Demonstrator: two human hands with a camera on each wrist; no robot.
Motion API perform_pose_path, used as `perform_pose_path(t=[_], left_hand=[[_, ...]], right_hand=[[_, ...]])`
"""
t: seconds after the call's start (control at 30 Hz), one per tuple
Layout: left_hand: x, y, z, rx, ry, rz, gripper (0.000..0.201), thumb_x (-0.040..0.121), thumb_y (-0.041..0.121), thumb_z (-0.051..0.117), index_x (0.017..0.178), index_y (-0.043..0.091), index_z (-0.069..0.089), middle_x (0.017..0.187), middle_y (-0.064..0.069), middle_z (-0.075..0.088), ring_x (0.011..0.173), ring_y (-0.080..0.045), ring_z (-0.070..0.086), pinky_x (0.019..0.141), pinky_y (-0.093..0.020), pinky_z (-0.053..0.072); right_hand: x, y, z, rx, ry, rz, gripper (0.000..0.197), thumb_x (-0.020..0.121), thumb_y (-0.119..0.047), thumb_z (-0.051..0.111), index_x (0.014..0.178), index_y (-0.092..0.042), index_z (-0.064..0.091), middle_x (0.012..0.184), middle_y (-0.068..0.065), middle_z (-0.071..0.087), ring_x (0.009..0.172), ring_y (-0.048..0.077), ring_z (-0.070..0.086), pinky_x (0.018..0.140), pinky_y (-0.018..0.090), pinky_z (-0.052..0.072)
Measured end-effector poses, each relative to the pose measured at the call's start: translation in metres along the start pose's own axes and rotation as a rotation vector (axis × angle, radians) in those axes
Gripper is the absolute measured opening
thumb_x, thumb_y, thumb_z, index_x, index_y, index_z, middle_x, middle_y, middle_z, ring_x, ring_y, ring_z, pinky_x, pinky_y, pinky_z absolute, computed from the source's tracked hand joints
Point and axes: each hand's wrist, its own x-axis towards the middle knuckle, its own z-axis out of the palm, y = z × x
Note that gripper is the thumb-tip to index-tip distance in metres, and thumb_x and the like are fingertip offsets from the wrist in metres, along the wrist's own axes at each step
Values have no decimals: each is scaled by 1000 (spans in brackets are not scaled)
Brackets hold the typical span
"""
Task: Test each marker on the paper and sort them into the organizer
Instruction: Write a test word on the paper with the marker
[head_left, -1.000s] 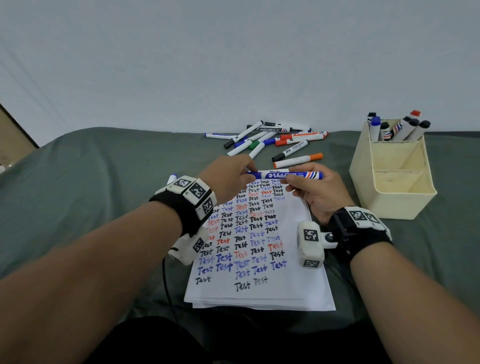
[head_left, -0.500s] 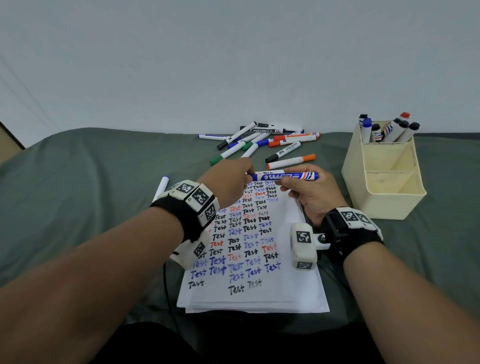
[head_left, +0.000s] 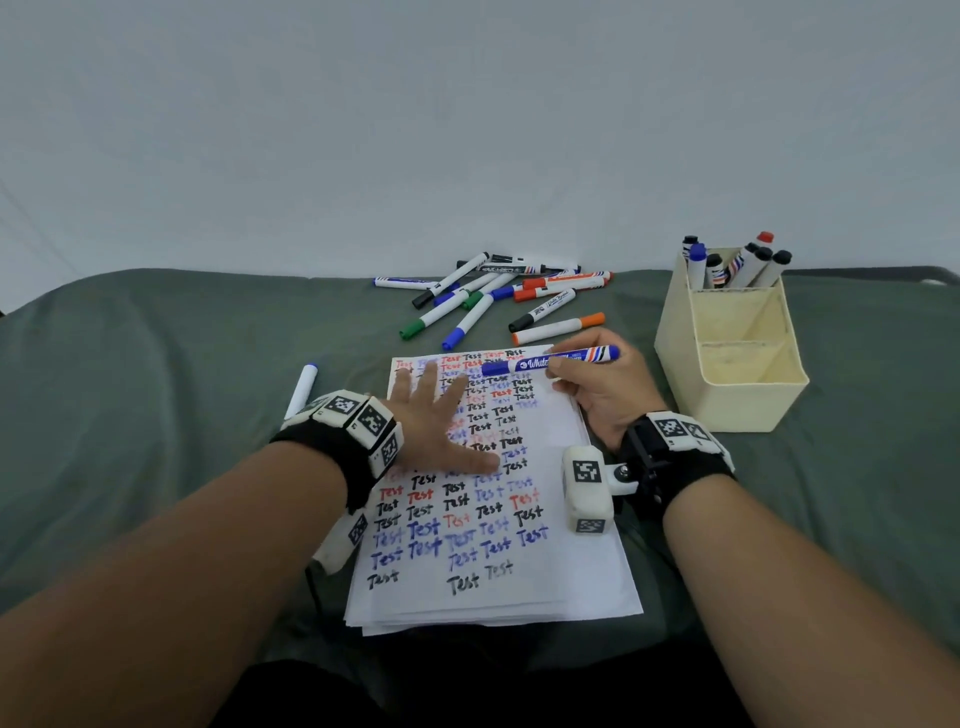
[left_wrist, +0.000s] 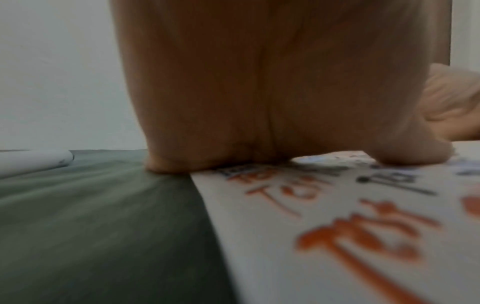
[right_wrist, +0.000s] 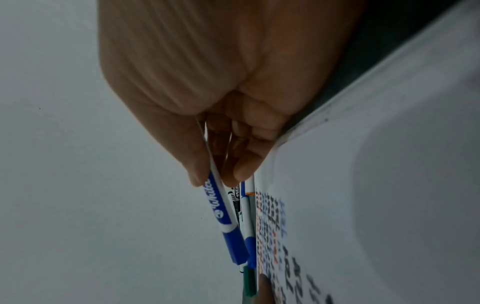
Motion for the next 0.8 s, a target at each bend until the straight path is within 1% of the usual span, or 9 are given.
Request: perform_pose_path(t=[0.13, 0.3, 0.4, 0.47, 0.57, 0.63, 0.7, 0.77, 0.8], left_hand=[[6, -1, 3, 24, 10, -8, 135, 45, 109, 31, 148, 46, -31, 159, 2, -38, 149, -36, -26, 117, -64, -1], [10, -3, 3, -2, 10, -4, 144, 33, 112, 29, 147, 48, -30, 160, 1, -37, 149, -37, -27, 117, -64, -2], [11, -3, 3, 2, 16, -2, 142, 33, 113, 29, 146, 51, -28, 161, 1, -35, 149, -38, -25, 117, -65, 0], [12, -4, 2, 4, 18, 1, 142, 31, 113, 28, 146, 52, -28, 161, 2, -34, 150, -38, -24, 118, -65, 0], [13, -4, 4, -2, 32, 10, 142, 30, 113, 27, 147, 52, -27, 161, 2, -33, 150, -39, -23, 118, -64, 0], [14, -4, 6, 2, 51, 18, 145, 27, 114, 24, 148, 52, -25, 162, 0, -32, 150, -40, -22, 119, -64, -1], [15, -4, 5, 5, 48, 18, 147, 25, 114, 24, 149, 52, -24, 162, -1, -31, 150, -41, -22, 120, -64, 0], [16, -4, 2, 2, 22, 0, 146, 25, 114, 28, 147, 54, -25, 162, 2, -33, 150, -39, -22, 120, -64, 1], [17, -4, 0, 0, 14, -9, 146, 25, 114, 30, 146, 55, -26, 162, 3, -33, 150, -39, -21, 120, -64, 1]], right_hand=[[1, 1, 1, 59, 11, 2, 30, 82, 17, 70, 96, -7, 63, 91, 15, 73, 84, 28, 72, 69, 31, 59], [0, 0, 2, 126, 93, -19, 53, 87, 18, 64, 120, -20, 47, 87, 7, 76, 89, 24, 75, 75, 33, 61], [-3, -7, 7, 25, 133, -57, 61, 90, 10, 66, 131, -27, 41, 79, 1, 74, 91, 25, 74, 78, 38, 62], [-5, -20, 11, -79, 131, -125, 66, 91, 4, 67, 138, -33, 39, 80, 7, 67, 89, 30, 73, 80, 45, 63], [-7, -55, 9, -290, 100, -295, 69, 91, 0, 66, 131, -53, 47, 77, 6, 58, 77, 26, 71, 74, 49, 64], [-8, -83, 2, -417, 103, -395, 73, 90, -2, 64, 129, -61, 47, 80, 10, 54, 75, 32, 67, 71, 49, 64], [-10, -109, -9, -507, 145, -464, 75, 89, -5, 63, 132, -64, 45, 81, 1, 55, 71, 32, 66, 69, 45, 64], [-13, -129, -23, -571, 192, -509, 74, 88, -5, 61, 135, -61, 44, 75, -21, 55, 65, 17, 61, 66, 32, 61], [-15, -137, -30, -599, 214, -524, 72, 88, -6, 61, 134, -59, 46, 72, -25, 54, 64, 15, 59, 64, 28, 59]])
